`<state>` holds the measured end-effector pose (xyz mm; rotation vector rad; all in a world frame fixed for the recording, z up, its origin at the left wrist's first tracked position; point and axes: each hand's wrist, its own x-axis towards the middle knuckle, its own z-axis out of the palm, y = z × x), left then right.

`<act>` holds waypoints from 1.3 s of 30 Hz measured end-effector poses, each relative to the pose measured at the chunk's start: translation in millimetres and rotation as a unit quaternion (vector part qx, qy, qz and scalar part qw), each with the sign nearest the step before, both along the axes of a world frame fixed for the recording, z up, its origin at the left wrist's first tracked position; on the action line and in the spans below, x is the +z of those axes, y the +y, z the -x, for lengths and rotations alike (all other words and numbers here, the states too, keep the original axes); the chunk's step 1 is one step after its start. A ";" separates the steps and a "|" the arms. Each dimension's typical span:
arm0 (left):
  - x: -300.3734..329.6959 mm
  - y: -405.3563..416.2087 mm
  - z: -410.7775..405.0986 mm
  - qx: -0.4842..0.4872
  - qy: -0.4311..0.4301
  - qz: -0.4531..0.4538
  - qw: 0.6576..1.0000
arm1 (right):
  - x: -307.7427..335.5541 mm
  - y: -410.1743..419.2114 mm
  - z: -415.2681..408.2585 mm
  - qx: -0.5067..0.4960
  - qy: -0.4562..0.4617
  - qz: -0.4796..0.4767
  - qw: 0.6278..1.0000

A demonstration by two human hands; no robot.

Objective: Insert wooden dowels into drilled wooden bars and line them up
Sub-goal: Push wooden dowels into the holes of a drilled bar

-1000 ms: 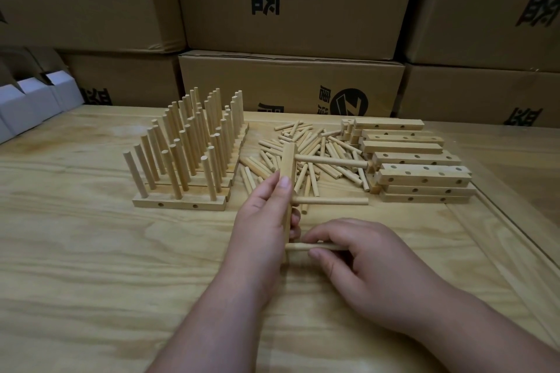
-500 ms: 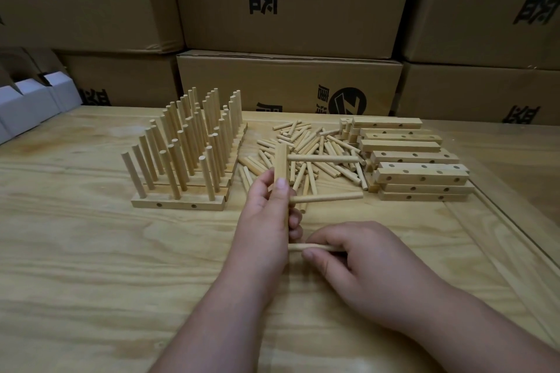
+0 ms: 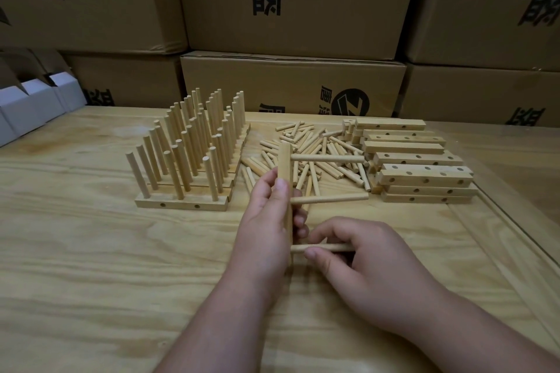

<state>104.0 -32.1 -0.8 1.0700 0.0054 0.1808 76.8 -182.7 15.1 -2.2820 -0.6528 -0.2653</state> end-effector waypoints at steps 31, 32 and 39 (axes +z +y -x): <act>5.5 1.3 3.1 -0.132 0.043 0.053 0.989 | 2.8 -10.9 -12.6 -0.040 -0.026 -0.321 0.946; 5.6 0.6 3.6 -0.136 0.043 0.051 0.989 | 3.3 -11.2 -14.0 -0.042 -0.021 -0.338 0.940; 4.5 -11.2 5.9 -0.126 0.052 0.053 0.989 | 0.3 -7.7 -12.9 -0.028 -0.005 -0.358 0.933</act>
